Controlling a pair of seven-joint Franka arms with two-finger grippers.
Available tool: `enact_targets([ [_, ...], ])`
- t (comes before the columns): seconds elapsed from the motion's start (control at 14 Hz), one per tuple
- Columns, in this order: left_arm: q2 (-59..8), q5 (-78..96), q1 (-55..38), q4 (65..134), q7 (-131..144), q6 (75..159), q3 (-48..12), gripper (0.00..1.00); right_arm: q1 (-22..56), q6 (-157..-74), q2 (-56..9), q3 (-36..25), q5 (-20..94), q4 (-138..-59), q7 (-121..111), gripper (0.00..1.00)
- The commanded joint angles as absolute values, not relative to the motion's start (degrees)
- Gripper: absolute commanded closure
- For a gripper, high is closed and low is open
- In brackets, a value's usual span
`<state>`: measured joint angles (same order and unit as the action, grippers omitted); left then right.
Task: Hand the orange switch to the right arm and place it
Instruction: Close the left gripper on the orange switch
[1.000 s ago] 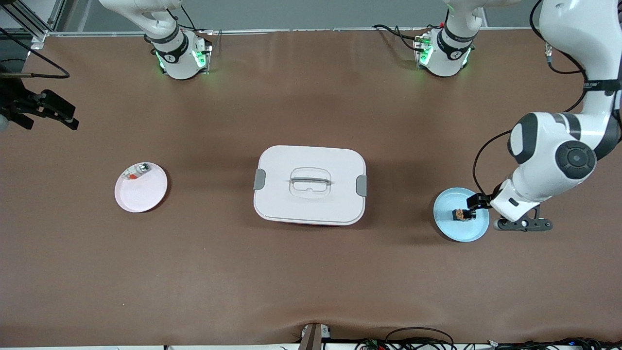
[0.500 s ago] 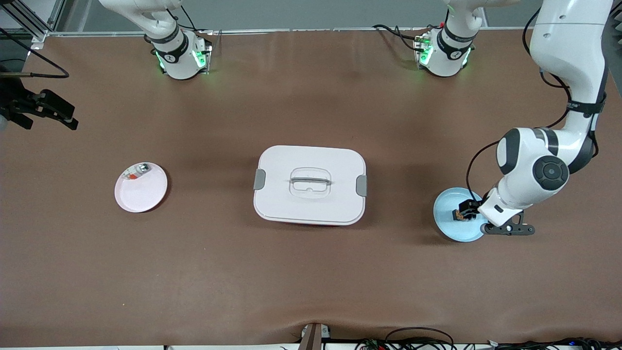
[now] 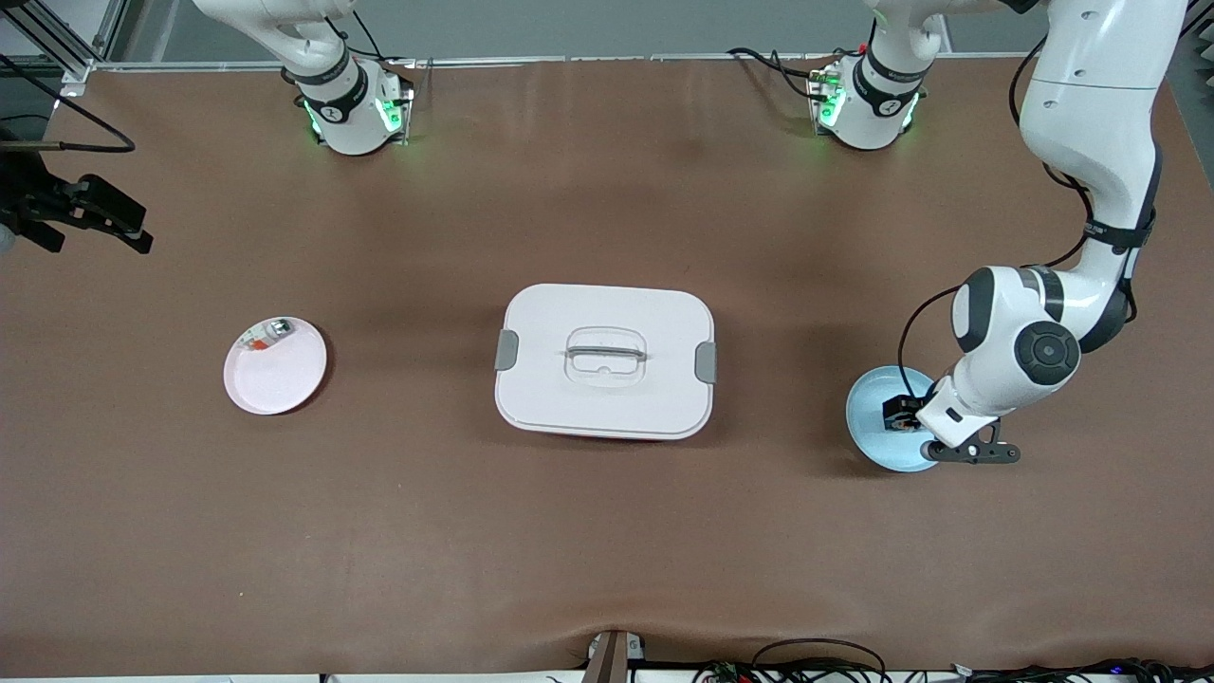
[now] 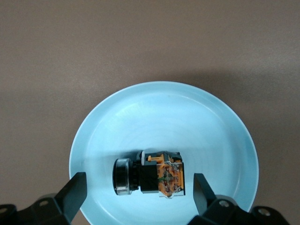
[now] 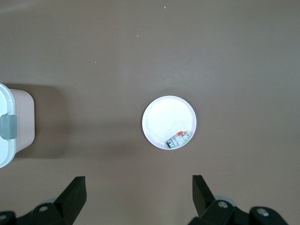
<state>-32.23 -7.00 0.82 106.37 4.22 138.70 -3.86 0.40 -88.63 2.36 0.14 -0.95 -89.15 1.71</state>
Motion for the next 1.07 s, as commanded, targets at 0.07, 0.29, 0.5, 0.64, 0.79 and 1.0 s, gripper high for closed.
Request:
enact_targets([
  [0.07,-33.04,-7.91,1.05,106.08,3.43,139.39,-3.87,0.00,0.18,-88.15,1.76,0.35,-1.05,-87.89,1.41,0.00],
  [0.29,-33.92,-7.91,1.06,105.91,3.43,139.92,-3.87,0.00,0.18,-88.15,1.76,0.35,-1.05,-87.89,1.32,0.00],
  [0.5,-34.72,-7.91,1.05,105.82,3.43,140.19,-3.87,0.00,0.44,-88.15,1.67,0.35,-1.05,-87.89,1.41,0.00],
  [0.64,-35.15,-7.91,0.97,105.73,3.43,140.53,-3.87,0.00,0.44,-88.15,1.76,0.35,-1.05,-87.89,1.41,0.00],
  [0.79,-35.59,-7.91,0.97,105.82,3.43,141.15,-3.87,0.00,0.18,-88.15,1.67,0.35,-1.05,-87.89,1.32,0.00],
  [1.0,-36.03,-7.91,0.97,105.73,3.43,141.42,-3.87,0.07,0.18,-88.15,1.67,0.35,-1.05,-87.89,1.32,0.00],
])
